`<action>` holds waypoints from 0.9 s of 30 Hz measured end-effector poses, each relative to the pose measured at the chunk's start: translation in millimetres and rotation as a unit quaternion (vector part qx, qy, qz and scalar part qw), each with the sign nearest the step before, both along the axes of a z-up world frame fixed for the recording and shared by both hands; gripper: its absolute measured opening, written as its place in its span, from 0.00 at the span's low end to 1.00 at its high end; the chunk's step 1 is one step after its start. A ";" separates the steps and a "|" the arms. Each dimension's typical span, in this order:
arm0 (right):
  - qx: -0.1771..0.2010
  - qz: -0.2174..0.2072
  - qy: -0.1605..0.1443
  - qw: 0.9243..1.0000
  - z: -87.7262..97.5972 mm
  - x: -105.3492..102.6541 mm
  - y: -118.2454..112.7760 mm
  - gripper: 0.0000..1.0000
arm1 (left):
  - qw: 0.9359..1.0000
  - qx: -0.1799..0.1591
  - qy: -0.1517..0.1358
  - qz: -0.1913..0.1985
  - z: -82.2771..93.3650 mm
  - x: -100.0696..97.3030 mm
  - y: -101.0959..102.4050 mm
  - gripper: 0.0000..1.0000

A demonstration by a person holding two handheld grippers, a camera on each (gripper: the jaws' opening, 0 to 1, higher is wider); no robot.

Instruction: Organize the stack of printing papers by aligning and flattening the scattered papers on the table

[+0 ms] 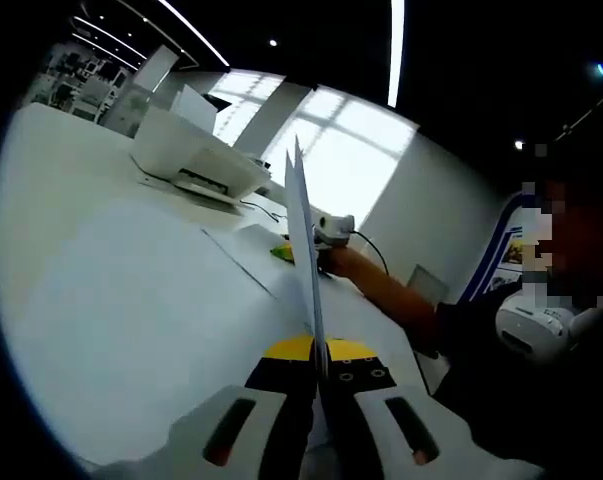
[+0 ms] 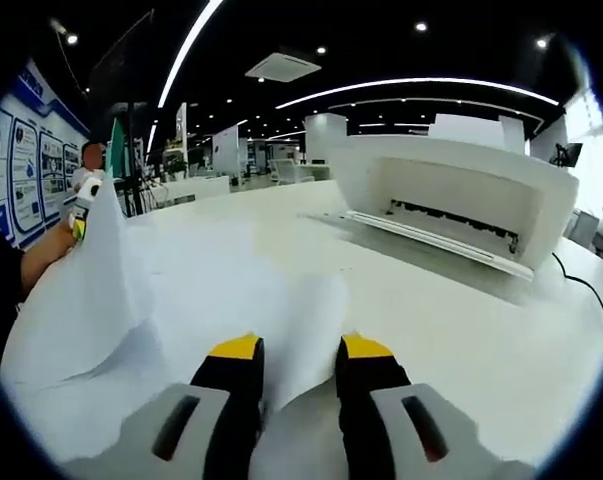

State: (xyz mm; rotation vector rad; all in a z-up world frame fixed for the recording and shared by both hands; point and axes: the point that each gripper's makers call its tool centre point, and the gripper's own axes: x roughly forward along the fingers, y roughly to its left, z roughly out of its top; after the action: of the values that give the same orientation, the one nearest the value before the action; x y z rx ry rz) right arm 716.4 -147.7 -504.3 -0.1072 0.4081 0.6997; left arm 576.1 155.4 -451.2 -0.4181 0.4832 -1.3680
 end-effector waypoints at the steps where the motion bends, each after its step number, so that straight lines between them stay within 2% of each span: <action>1: 0.000 0.001 0.003 1.000 0.5 -1.3 -1.3 0.19 | 1.000 0.000 0.000 0.000 0.1 0.1 0.2 0.07; 7: 0.012 -0.005 0.014 1.000 5.6 -8.9 -6.6 0.05 | 1.000 0.000 -0.001 0.000 -0.1 -0.1 0.1 0.07; 10: 0.032 -0.011 0.016 0.999 10.9 -11.2 -9.8 0.00 | 1.000 0.000 -0.001 0.000 -0.1 -0.5 -0.2 0.07; 16: 0.062 -0.017 0.000 0.998 31.1 -15.4 -14.7 0.00 | 1.000 0.000 -0.001 -0.001 -0.1 -1.6 -0.8 0.07; 21: 0.057 -0.012 -0.018 0.998 48.1 -19.6 -15.1 0.00 | 1.000 0.001 -0.002 -0.001 -0.5 -0.2 0.2 0.07; 27: 0.061 -0.006 -0.018 0.998 59.0 -27.9 -12.7 0.00 | 1.000 0.003 -0.004 -0.001 -0.9 0.1 0.4 0.07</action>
State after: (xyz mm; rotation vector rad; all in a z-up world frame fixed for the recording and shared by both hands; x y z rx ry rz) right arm 688.5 -160.4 -445.3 -0.0028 0.3308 0.7087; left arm 576.2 155.9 -452.1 -0.4081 0.4808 -1.3685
